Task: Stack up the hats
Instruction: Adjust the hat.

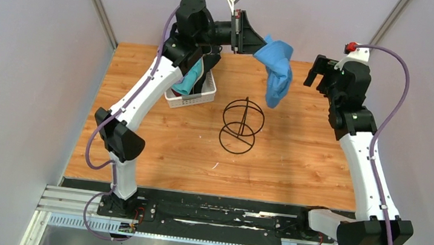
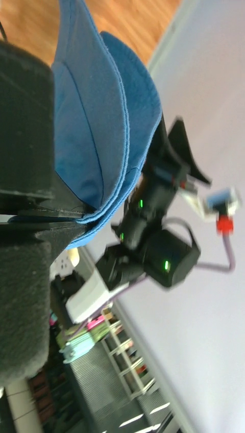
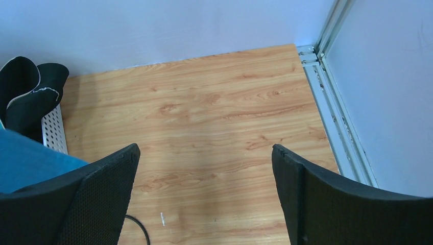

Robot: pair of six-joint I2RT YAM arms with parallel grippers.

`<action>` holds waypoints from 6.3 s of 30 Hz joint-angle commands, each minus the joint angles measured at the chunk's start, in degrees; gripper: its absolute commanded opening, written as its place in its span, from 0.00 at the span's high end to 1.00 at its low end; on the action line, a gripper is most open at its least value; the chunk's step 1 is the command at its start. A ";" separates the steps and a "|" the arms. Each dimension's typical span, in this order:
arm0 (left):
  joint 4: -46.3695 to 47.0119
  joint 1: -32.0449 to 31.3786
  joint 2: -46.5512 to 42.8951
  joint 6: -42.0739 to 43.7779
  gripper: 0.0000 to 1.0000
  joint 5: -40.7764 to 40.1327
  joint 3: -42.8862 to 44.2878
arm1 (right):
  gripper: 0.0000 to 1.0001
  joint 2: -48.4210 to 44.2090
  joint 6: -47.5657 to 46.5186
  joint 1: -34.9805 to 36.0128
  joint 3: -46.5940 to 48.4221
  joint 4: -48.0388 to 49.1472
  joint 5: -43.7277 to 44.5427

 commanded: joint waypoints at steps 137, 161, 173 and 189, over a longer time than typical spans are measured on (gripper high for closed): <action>92.84 6.47 -6.72 -71.96 1.00 12.69 -51.13 | 0.78 -3.92 18.12 6.53 -20.83 25.43 -68.59; 92.87 8.30 -0.45 -79.50 1.00 -4.37 -58.40 | 0.99 -9.18 5.88 6.45 -12.90 4.25 -46.76; 76.92 7.83 -17.35 -73.07 1.00 -11.34 -66.58 | 0.99 -7.05 5.75 6.42 -6.11 2.68 -43.76; 59.14 3.01 -35.74 -65.46 1.00 -16.99 -76.97 | 0.99 -8.72 7.10 6.47 -3.69 1.59 -46.55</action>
